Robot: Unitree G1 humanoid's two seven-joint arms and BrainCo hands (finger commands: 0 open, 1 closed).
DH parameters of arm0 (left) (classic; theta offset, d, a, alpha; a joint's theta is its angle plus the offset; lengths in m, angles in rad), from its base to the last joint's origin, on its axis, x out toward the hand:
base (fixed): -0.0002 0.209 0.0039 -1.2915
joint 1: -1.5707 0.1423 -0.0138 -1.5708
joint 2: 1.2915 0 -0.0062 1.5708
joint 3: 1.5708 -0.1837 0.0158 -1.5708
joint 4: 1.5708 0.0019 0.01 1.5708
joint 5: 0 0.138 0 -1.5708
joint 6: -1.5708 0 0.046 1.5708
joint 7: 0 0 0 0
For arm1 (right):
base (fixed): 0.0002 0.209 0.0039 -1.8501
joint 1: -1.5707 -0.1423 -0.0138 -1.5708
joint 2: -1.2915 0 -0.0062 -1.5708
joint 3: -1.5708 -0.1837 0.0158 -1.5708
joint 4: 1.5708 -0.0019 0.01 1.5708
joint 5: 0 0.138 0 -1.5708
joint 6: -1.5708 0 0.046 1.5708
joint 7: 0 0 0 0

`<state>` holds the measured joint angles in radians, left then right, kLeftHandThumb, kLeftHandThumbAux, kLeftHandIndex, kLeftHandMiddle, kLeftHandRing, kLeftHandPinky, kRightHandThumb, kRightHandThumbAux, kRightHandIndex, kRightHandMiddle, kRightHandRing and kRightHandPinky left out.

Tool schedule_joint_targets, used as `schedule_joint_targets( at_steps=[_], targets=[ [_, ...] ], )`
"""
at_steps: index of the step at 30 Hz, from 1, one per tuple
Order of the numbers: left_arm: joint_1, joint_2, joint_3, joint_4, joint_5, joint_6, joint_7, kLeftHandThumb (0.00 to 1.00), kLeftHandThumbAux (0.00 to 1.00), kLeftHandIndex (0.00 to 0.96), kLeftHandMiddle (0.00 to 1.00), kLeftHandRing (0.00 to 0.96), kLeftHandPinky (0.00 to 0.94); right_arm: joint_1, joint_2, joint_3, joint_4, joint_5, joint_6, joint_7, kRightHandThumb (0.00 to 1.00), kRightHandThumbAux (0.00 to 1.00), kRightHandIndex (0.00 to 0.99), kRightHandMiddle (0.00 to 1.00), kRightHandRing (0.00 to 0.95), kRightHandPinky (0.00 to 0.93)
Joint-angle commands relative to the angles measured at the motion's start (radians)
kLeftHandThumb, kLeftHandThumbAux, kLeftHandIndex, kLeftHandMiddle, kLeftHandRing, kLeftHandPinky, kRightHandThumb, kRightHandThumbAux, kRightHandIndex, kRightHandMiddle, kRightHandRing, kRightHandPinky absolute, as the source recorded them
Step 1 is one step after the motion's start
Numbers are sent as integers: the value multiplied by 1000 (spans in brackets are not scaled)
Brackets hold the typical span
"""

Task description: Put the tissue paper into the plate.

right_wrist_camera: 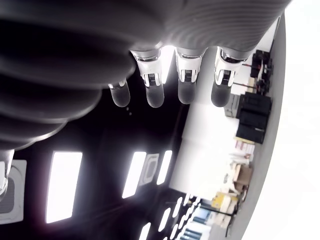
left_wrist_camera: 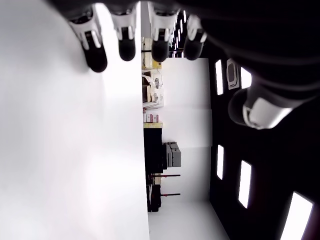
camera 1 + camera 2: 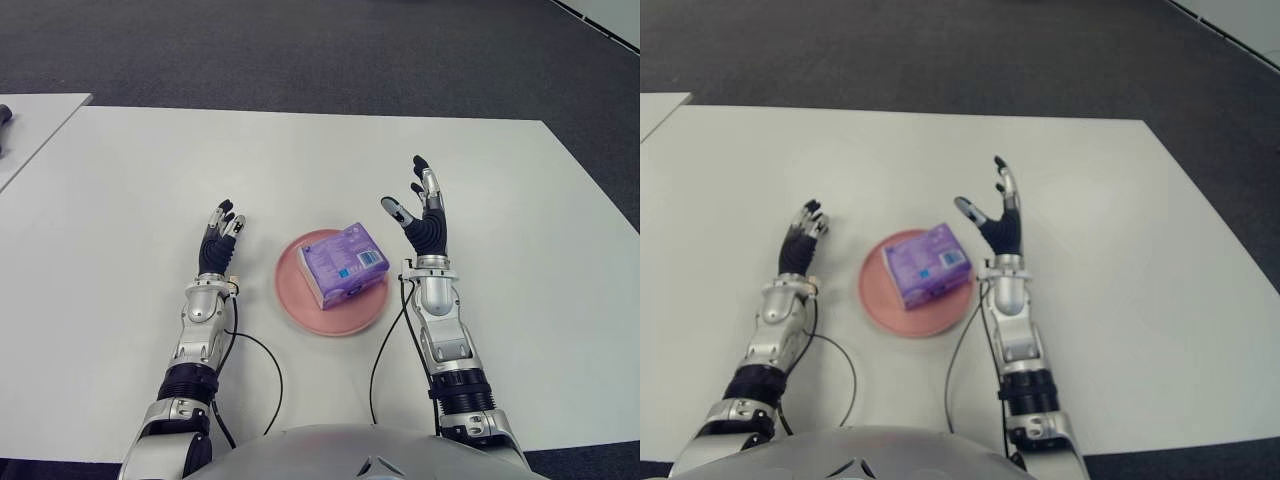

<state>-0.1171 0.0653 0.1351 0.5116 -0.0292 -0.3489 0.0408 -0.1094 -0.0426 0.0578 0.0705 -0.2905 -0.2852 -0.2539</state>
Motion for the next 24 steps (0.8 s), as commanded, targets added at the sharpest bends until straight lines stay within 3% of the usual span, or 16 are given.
schedule_joint_targets(
  at_steps=[1, 5, 6, 7, 8, 9, 10, 14, 24],
  targets=[
    [5, 1, -3, 17, 1, 3, -6, 0, 446, 0, 0, 0, 0, 2, 0, -3, 7, -5, 8, -1, 51, 421, 0, 0, 0, 0],
    [5, 3, -6, 15, 7, 1, -4, 0, 441, 0, 0, 0, 0, 3, 0, -2, 5, -5, 9, 0, 51, 421, 0, 0, 0, 0],
    [5, 3, -6, 15, 8, 1, -5, 0, 440, 0, 0, 0, 0, -26, 6, -38, 172, 45, -20, -6, 51, 421, 0, 0, 0, 0],
    [5, 4, -7, 14, 9, 1, -6, 0, 441, 0, 0, 0, 0, -103, 7, -124, 478, 139, -27, 20, 40, 483, 0, 0, 0, 0],
    [5, 5, -8, 14, 9, 1, -6, 0, 441, 0, 0, 0, 0, -161, 7, -187, 700, 208, -32, 40, 32, 515, 0, 0, 0, 0],
    [4, 5, -8, 14, 9, 0, -8, 0, 442, 0, 0, 0, 0, -209, 1, -240, 862, 265, -33, 71, 20, 560, 0, 0, 0, 0],
    [4, 6, -8, 14, 9, 0, -8, 0, 444, 0, 0, 0, 0, -234, -4, -267, 934, 291, -31, 91, 13, 589, 0, 0, 0, 0],
    [2, 5, -9, 12, 9, -2, -10, 0, 451, 0, 0, 0, 0, -260, -12, -307, 987, 334, -51, 138, 3, 626, 0, 0, 0, 0],
    [-3, 5, -11, 12, 22, -3, 5, 0, 470, 0, 0, 0, 0, -292, -26, -323, 1064, 340, -112, 160, 0, 647, 0, 0, 0, 0]
  ],
)
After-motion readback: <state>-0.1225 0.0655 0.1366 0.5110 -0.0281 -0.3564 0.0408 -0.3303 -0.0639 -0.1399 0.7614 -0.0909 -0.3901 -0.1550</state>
